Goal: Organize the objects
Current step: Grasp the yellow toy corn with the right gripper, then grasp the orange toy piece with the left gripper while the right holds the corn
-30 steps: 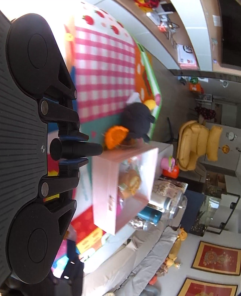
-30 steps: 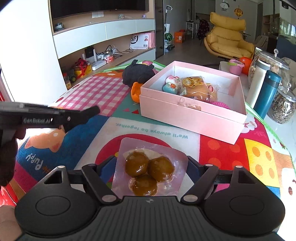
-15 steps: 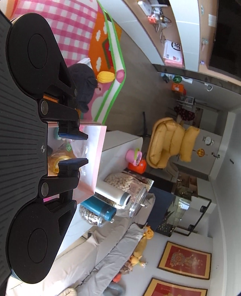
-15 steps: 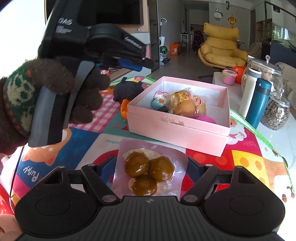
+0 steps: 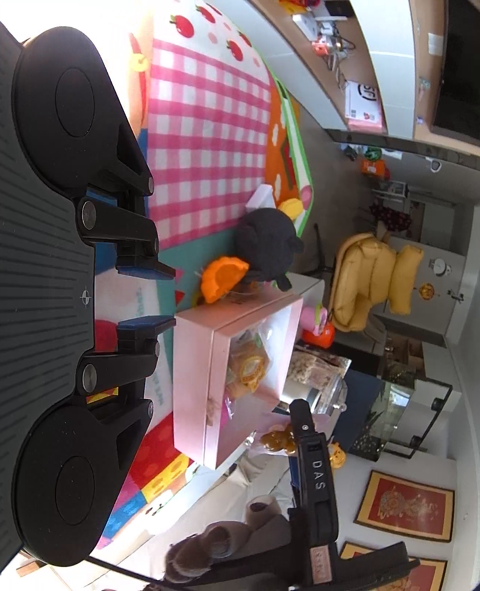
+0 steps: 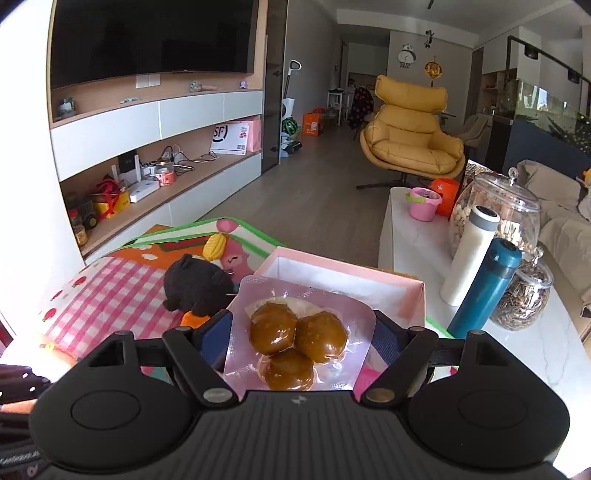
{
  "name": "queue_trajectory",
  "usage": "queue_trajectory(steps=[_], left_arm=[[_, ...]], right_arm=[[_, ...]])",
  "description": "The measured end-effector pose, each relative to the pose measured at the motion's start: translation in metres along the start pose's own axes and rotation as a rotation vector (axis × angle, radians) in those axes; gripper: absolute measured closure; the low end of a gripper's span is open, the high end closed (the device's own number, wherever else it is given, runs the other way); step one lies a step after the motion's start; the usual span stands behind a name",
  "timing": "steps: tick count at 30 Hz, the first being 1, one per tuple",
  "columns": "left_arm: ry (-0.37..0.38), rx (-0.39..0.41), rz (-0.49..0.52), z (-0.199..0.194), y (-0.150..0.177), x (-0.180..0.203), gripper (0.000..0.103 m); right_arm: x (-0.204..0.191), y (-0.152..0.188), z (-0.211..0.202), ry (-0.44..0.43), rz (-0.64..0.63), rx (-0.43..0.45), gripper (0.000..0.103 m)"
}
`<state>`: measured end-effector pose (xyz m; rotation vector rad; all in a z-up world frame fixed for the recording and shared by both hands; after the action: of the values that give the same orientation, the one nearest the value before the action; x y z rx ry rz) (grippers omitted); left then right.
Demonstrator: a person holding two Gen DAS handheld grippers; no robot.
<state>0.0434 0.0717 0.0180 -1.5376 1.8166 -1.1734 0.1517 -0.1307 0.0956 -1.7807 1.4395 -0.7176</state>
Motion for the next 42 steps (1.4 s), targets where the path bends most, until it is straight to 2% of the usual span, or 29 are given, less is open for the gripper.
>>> queue_trajectory(steps=[3,4,5,6,9,12,15,18,21,22,25,28,30,31,32,36,42], left_arm=[[-0.005,0.016,-0.044,0.0,0.004,-0.014,0.08],[-0.004,0.022,-0.059,-0.001,0.005,-0.018,0.08],[-0.003,0.027,-0.07,0.0,0.005,-0.022,0.08],[-0.002,0.03,-0.079,0.001,0.004,-0.026,0.08],[-0.008,0.041,-0.104,0.009,-0.003,-0.037,0.08],[-0.043,0.086,-0.157,0.021,-0.012,-0.053,0.08],[-0.047,0.106,-0.222,0.033,-0.011,-0.067,0.08],[-0.045,0.092,-0.253,0.043,-0.004,-0.076,0.08],[-0.04,0.061,-0.279,0.049,0.001,-0.082,0.08],[-0.048,0.059,-0.283,0.048,0.002,-0.085,0.08],[-0.102,0.056,-0.281,0.046,0.005,-0.092,0.08],[-0.097,0.047,-0.328,0.045,0.007,-0.102,0.08],[-0.1,0.038,-0.345,0.044,0.008,-0.106,0.08],[-0.106,0.035,-0.348,0.044,0.008,-0.108,0.08],[-0.106,0.036,-0.349,0.043,0.008,-0.108,0.08],[-0.09,0.043,-0.343,0.041,0.007,-0.106,0.08],[-0.094,0.067,-0.325,0.04,0.004,-0.103,0.08]], right_arm=[[0.02,-0.019,0.028,0.029,0.048,-0.038,0.023],[0.031,-0.024,0.039,0.019,0.081,-0.072,0.019],[0.041,-0.025,0.05,-0.008,0.117,-0.12,0.011],[0.051,-0.027,0.058,-0.027,0.162,-0.156,0.009],[0.064,-0.029,0.07,-0.018,0.231,-0.21,0.008],[0.046,-0.034,0.072,0.003,0.182,-0.209,0.008],[0.004,-0.044,0.08,-0.029,0.096,-0.215,0.008],[-0.047,-0.059,0.105,-0.067,0.025,-0.25,0.008],[-0.097,-0.077,0.145,-0.097,-0.032,-0.296,0.014],[-0.115,-0.083,0.166,-0.095,-0.046,-0.319,0.019],[-0.148,-0.093,0.225,-0.044,-0.063,-0.375,0.024],[-0.162,-0.086,0.276,0.015,-0.06,-0.454,0.027],[-0.164,-0.075,0.296,0.042,-0.053,-0.505,0.045],[-0.164,-0.068,0.302,0.047,-0.056,-0.533,0.064],[-0.163,-0.063,0.303,0.054,-0.058,-0.544,0.071],[-0.165,-0.067,0.277,0.066,-0.12,-0.474,0.072],[-0.164,-0.07,0.169,-0.119,-0.137,-0.385,0.072]])
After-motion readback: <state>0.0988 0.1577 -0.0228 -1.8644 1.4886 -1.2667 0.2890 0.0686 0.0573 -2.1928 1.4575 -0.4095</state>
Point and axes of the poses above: each gripper's, at about its wrist camera, not at the fingertips, and z roughly the way its jaws point, x to its right, y to its underside, the point moved 6 cm from there along z, roughly the way its jaws point, and after that the axes turned 6 degrees about z, right-handed, at the moved point
